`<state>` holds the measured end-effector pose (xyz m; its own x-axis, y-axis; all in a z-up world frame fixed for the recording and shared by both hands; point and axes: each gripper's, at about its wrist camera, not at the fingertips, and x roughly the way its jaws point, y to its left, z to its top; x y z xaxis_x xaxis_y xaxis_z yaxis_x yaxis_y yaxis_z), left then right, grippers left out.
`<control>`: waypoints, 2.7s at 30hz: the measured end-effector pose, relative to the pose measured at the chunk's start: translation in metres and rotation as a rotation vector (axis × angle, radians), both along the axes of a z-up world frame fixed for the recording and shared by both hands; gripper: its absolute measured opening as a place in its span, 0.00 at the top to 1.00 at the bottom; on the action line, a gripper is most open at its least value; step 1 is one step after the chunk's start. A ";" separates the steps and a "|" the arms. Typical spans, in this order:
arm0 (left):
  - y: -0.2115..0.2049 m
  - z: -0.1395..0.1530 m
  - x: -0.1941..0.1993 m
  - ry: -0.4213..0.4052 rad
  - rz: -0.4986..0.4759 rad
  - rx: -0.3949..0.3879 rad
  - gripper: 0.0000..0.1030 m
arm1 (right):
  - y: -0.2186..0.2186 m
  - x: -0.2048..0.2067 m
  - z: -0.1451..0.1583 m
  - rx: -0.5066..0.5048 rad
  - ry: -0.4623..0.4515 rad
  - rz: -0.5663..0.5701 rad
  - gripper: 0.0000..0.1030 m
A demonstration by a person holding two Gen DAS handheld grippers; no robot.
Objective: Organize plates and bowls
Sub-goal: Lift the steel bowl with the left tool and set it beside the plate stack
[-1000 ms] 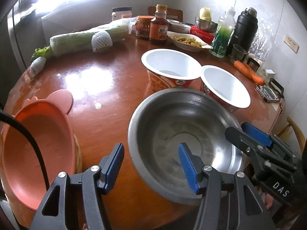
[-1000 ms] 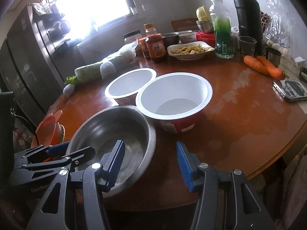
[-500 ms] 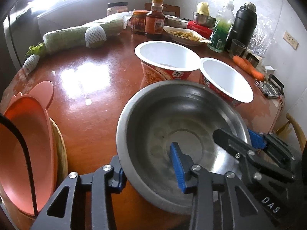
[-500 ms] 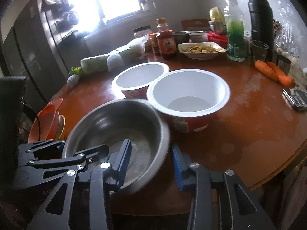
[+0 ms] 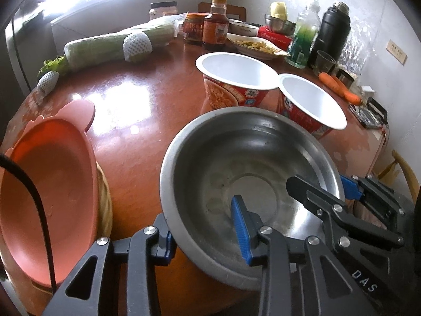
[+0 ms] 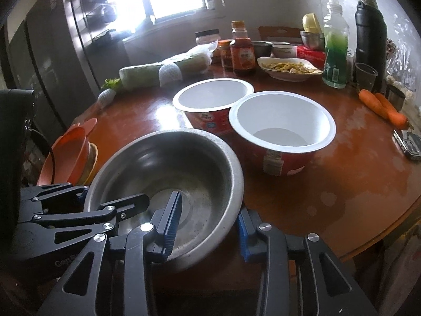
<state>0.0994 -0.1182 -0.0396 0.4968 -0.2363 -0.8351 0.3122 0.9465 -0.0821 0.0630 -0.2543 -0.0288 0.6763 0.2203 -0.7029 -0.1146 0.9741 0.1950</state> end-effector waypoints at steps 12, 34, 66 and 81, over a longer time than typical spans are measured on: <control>0.000 -0.001 -0.004 -0.010 -0.003 -0.003 0.63 | 0.002 -0.005 0.000 -0.006 0.005 -0.012 0.61; 0.003 0.009 0.000 -0.038 0.016 -0.023 0.60 | -0.013 -0.004 0.003 0.024 0.006 -0.052 0.59; 0.003 0.052 -0.007 -0.130 0.044 -0.065 0.55 | -0.029 -0.020 0.036 0.033 -0.091 -0.099 0.54; -0.030 0.063 0.011 -0.135 -0.012 -0.085 0.55 | -0.070 -0.014 0.045 0.037 -0.126 -0.195 0.53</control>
